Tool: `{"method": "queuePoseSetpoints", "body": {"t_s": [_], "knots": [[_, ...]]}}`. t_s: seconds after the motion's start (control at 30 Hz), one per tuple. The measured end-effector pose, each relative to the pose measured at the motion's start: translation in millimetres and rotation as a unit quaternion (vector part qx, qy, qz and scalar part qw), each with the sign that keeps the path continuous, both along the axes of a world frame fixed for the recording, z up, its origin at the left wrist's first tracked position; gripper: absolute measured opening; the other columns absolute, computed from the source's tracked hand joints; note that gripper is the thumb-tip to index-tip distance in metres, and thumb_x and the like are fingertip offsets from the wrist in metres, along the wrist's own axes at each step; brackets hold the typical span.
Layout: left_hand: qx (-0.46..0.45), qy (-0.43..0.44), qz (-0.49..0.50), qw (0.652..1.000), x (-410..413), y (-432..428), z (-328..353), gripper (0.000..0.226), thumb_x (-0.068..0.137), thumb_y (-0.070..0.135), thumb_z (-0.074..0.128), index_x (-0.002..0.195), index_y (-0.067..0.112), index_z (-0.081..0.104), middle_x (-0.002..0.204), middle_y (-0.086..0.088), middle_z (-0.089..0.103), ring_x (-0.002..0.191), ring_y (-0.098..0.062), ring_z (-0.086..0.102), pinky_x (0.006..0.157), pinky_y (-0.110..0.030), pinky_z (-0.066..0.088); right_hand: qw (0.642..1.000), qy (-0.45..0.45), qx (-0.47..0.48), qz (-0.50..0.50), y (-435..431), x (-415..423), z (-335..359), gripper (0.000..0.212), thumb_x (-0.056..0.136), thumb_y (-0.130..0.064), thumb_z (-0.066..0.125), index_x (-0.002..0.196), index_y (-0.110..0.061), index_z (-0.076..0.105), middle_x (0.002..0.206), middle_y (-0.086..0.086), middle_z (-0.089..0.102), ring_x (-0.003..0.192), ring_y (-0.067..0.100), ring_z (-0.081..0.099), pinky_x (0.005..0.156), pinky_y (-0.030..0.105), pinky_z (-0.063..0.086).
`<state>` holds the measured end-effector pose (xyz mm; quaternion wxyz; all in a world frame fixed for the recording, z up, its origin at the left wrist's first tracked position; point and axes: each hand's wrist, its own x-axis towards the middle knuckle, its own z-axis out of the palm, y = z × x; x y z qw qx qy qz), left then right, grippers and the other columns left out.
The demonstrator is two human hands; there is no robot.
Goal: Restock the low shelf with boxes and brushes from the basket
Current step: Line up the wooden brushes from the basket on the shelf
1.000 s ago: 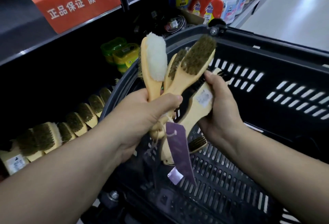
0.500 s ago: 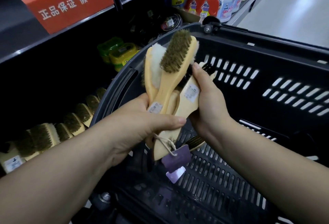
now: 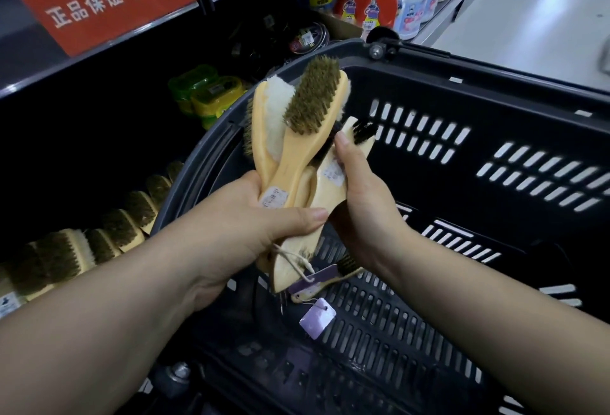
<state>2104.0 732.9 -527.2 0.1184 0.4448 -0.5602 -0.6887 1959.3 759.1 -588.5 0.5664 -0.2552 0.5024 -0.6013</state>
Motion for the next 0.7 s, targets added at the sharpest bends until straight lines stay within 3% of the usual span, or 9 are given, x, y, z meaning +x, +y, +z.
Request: {"method": "queuePoseSetpoints", "body": {"t_s": [0.1, 0.23, 0.3, 0.33, 0.4, 0.47, 0.5, 0.57, 0.7], "knots": [[-0.002, 0.011, 0.014, 1.000, 0.6, -1.0, -0.9, 0.041, 0.074, 0.015, 0.074, 0.111, 0.025, 0.059, 0.093, -0.003, 0.075, 0.085, -0.022, 0.072, 0.079, -0.041, 0.057, 0.999, 0.021, -0.010, 0.030, -3.4, -8.2, -7.7, 0.062, 0.082, -0.060, 0.047, 0.125, -0.015, 0.055, 0.116, 0.008, 0.067, 0.110, 0.023, 0.063, 0.102, 0.044, 0.043], [0.001, 0.019, 0.023, 1.000, 1.5, -1.7, -1.8, 0.043, 0.073, 0.014, 0.075, 0.111, 0.025, 0.058, 0.093, -0.003, 0.075, 0.084, -0.021, 0.072, 0.074, -0.038, 0.057, 0.992, -0.026, -0.016, 0.120, -6.5, -38.7, -27.9, 0.086, 0.074, -0.074, 0.041, 0.134, -0.012, 0.046, 0.132, 0.015, 0.056, 0.121, 0.031, 0.054, 0.102, 0.044, 0.044], [0.009, 0.022, 0.021, 0.999, 2.0, -1.2, -1.9, 0.043, 0.074, 0.012, 0.074, 0.112, 0.024, 0.057, 0.093, -0.004, 0.075, 0.083, -0.021, 0.073, 0.068, -0.034, 0.059, 0.990, -0.004, 0.050, 0.128, -3.5, -59.0, -50.4, 0.077, 0.075, -0.069, 0.043, 0.128, -0.015, 0.052, 0.131, 0.018, 0.054, 0.118, 0.033, 0.053, 0.103, 0.044, 0.042], [0.011, 0.023, 0.022, 0.999, 2.2, -0.9, -1.7, 0.043, 0.074, 0.011, 0.074, 0.112, 0.024, 0.058, 0.093, -0.004, 0.075, 0.082, -0.021, 0.073, 0.065, -0.031, 0.059, 0.984, 0.079, 0.100, 0.122, -0.2, -68.5, -66.5, 0.063, 0.077, -0.063, 0.049, 0.121, -0.018, 0.055, 0.125, 0.015, 0.057, 0.115, 0.030, 0.054, 0.099, 0.041, 0.045], [0.012, 0.023, 0.020, 0.999, 2.3, -0.6, -1.2, 0.041, 0.074, 0.011, 0.074, 0.110, 0.023, 0.058, 0.091, -0.005, 0.075, 0.079, -0.022, 0.073, 0.061, -0.029, 0.059, 0.902, 0.336, 0.213, 0.166, 9.6, -84.4, -102.9, 0.047, 0.080, -0.045, 0.064, 0.120, -0.022, 0.052, 0.122, 0.007, 0.054, 0.116, 0.028, 0.051, 0.096, 0.040, 0.046], [0.013, 0.021, 0.021, 0.999, 2.2, -0.7, -1.0, 0.039, 0.074, 0.012, 0.074, 0.108, 0.023, 0.058, 0.088, -0.006, 0.075, 0.075, -0.022, 0.073, 0.054, -0.027, 0.057, 0.773, 0.499, 0.296, 0.257, 21.4, -93.0, -140.0, 0.070, 0.079, -0.040, 0.070, 0.138, -0.024, 0.036, 0.136, 0.010, 0.038, 0.126, 0.033, 0.039, 0.105, 0.044, 0.039], [0.014, 0.021, 0.023, 0.999, 1.9, -0.6, -1.1, 0.038, 0.073, 0.012, 0.074, 0.107, 0.023, 0.059, 0.086, -0.007, 0.075, 0.072, -0.022, 0.073, 0.051, -0.025, 0.055, 0.728, 0.540, 0.305, 0.290, 27.0, -93.0, -154.0, 0.080, 0.078, -0.041, 0.071, 0.144, -0.026, 0.027, 0.139, 0.012, 0.032, 0.129, 0.034, 0.034, 0.107, 0.043, 0.035], [0.012, 0.018, 0.026, 0.999, 1.6, -0.4, -1.5, 0.038, 0.074, 0.012, 0.074, 0.106, 0.023, 0.059, 0.085, -0.007, 0.075, 0.070, -0.021, 0.073, 0.049, -0.023, 0.053, 0.699, 0.579, 0.275, 0.318, 34.2, -89.3, -171.6, 0.084, 0.078, -0.037, 0.071, 0.145, -0.029, 0.022, 0.136, 0.011, 0.036, 0.124, 0.031, 0.039, 0.103, 0.037, 0.036], [0.013, 0.020, 0.031, 0.999, 0.5, 0.0, -1.0, 0.039, 0.074, 0.010, 0.074, 0.107, 0.022, 0.058, 0.086, -0.007, 0.075, 0.071, -0.022, 0.073, 0.048, -0.023, 0.052, 0.717, 0.580, 0.241, 0.303, 38.7, -87.0, -183.2, 0.062, 0.079, -0.027, 0.070, 0.133, -0.029, 0.037, 0.118, 0.004, 0.048, 0.097, 0.017, 0.048, 0.086, 0.026, 0.039]]}}
